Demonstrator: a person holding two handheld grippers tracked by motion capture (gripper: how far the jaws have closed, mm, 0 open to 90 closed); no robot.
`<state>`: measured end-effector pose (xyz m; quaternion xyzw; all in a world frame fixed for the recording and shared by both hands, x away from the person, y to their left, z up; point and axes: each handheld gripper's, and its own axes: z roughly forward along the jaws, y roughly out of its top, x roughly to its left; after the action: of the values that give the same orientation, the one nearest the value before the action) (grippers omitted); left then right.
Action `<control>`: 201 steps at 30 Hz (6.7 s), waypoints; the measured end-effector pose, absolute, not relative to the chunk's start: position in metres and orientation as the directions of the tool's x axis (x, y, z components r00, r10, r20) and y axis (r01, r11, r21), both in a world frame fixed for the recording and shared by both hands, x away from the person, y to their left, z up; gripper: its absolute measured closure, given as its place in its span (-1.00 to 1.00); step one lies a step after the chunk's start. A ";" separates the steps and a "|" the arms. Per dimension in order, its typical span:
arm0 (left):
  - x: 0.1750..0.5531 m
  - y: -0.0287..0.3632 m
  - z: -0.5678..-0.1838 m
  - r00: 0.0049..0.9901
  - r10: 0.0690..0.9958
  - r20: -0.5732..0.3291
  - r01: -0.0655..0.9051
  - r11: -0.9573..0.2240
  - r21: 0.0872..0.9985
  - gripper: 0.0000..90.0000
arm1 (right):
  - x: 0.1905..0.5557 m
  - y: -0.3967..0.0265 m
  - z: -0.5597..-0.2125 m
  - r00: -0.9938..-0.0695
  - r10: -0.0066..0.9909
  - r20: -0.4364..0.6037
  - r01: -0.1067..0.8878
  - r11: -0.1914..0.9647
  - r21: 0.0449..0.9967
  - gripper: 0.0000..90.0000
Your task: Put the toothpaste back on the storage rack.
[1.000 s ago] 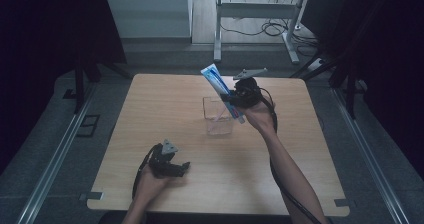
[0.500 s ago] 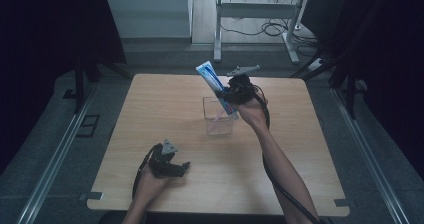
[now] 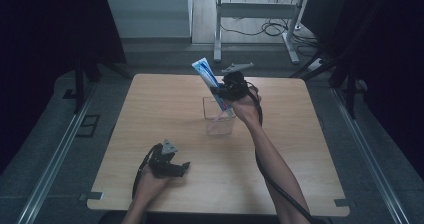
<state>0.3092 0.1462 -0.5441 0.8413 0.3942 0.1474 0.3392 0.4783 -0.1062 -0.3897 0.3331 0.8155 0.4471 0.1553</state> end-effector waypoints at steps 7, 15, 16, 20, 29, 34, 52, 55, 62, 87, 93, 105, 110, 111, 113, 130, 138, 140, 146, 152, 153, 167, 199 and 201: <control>0.309 0.146 -0.544 0.644 0.765 -0.022 0.565 -0.457 0.687 -0.70 | 0.482 -0.100 -0.401 -0.743 0.668 0.037 0.396 0.395 0.829 0.61; 0.309 0.146 -0.544 0.645 0.764 -0.021 0.565 -0.458 0.686 -0.70 | 0.485 -0.100 -0.418 -0.740 0.671 0.042 0.411 0.403 0.817 0.60; 0.309 0.146 -0.544 0.645 0.764 -0.021 0.565 -0.458 0.686 -0.70 | 0.485 -0.100 -0.420 -0.738 0.673 0.043 0.414 0.402 0.817 0.60; 0.309 0.146 -0.544 0.644 0.765 -0.021 0.566 -0.458 0.686 -0.70 | 0.485 -0.101 -0.424 -0.736 0.676 0.045 0.416 0.400 0.816 0.60; 0.309 0.146 -0.544 0.644 0.764 -0.021 0.565 -0.457 0.686 -0.70 | 0.485 -0.099 -0.437 -0.739 0.672 0.041 0.420 0.412 0.808 0.60; 0.309 0.146 -0.544 0.644 0.765 -0.022 0.565 -0.457 0.687 -0.70 | 0.483 -0.098 -0.440 -0.749 0.661 0.040 0.419 0.428 0.801 0.59; 0.309 0.146 -0.544 0.644 0.765 -0.022 0.566 -0.457 0.686 -0.70 | 0.480 -0.102 -0.454 -0.767 0.640 0.043 0.443 0.480 0.757 0.54; 0.309 0.146 -0.544 0.644 0.765 -0.023 0.566 -0.455 0.688 -0.70 | 0.481 -0.102 -0.454 -0.769 0.637 0.045 0.446 0.485 0.752 0.53; 0.309 0.146 -0.544 0.644 0.765 -0.022 0.565 -0.456 0.687 -0.70 | 0.481 -0.103 -0.454 -0.778 0.624 0.070 0.457 0.485 0.745 0.36; 0.309 0.146 -0.544 0.644 0.765 -0.021 0.566 -0.457 0.686 -0.70 | 0.471 -0.106 -0.442 -0.801 0.598 0.042 0.392 0.470 0.790 -0.14; 0.309 0.146 -0.544 0.644 0.764 -0.022 0.565 -0.457 0.687 -0.70 | 0.468 -0.107 -0.438 -0.808 0.588 0.043 0.385 0.471 0.794 -0.28; 0.309 0.146 -0.544 0.644 0.764 -0.021 0.565 -0.458 0.686 -0.70 | 0.462 -0.111 -0.433 -0.816 0.576 0.044 0.374 0.468 0.801 -0.38; 0.309 0.146 -0.544 0.644 0.765 -0.022 0.565 -0.457 0.687 -0.70 | 0.458 -0.114 -0.431 -0.817 0.575 0.043 0.373 0.469 0.801 -0.41; 0.309 0.146 -0.544 0.644 0.764 -0.022 0.566 -0.457 0.686 -0.70 | 0.458 -0.115 -0.431 -0.816 0.576 0.045 0.375 0.468 0.801 -0.41; 0.309 0.146 -0.544 0.644 0.764 -0.022 0.565 -0.457 0.687 -0.70 | 0.457 -0.116 -0.431 -0.816 0.577 0.043 0.371 0.465 0.803 -0.41; 0.309 0.146 -0.544 0.645 0.764 -0.022 0.565 -0.457 0.687 -0.70 | 0.448 -0.127 -0.433 -0.813 0.580 0.047 0.373 0.458 0.807 -0.43; 0.309 0.146 -0.544 0.644 0.765 -0.024 0.565 -0.454 0.689 -0.70 | 0.443 -0.133 -0.434 -0.814 0.578 0.050 0.371 0.452 0.811 -0.43; 0.309 0.146 -0.544 0.644 0.765 -0.023 0.566 -0.456 0.687 -0.70 | 0.442 -0.134 -0.434 -0.814 0.578 0.050 0.370 0.451 0.812 -0.43; 0.309 0.146 -0.544 0.644 0.765 -0.023 0.565 -0.455 0.688 -0.70 | 0.439 -0.141 -0.433 -0.812 0.581 0.051 0.370 0.446 0.815 -0.43; 0.309 0.146 -0.544 0.644 0.765 -0.023 0.565 -0.455 0.688 -0.70 | 0.436 -0.146 -0.433 -0.811 0.583 0.049 0.368 0.444 0.817 -0.43; 0.309 0.146 -0.544 0.644 0.765 -0.023 0.566 -0.456 0.687 -0.70 | 0.435 -0.148 -0.433 -0.810 0.584 0.049 0.368 0.443 0.818 -0.43; 0.309 0.146 -0.544 0.644 0.765 -0.023 0.565 -0.456 0.688 -0.70 | 0.422 -0.167 -0.431 -0.805 0.591 0.044 0.363 0.432 0.826 -0.43; 0.309 0.146 -0.544 0.644 0.765 -0.023 0.564 -0.455 0.689 -0.70 | 0.401 -0.221 -0.450 -0.765 0.640 0.069 0.407 0.397 0.822 -0.44; 0.309 0.146 -0.544 0.643 0.765 -0.023 0.565 -0.453 0.690 -0.70 | 0.399 -0.224 -0.451 -0.763 0.643 0.070 0.409 0.396 0.822 -0.45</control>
<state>0.3089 0.1458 -0.5444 0.8397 0.3960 0.1472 0.3413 0.3991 -0.2238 -0.4510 0.3188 0.8251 0.4478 0.1306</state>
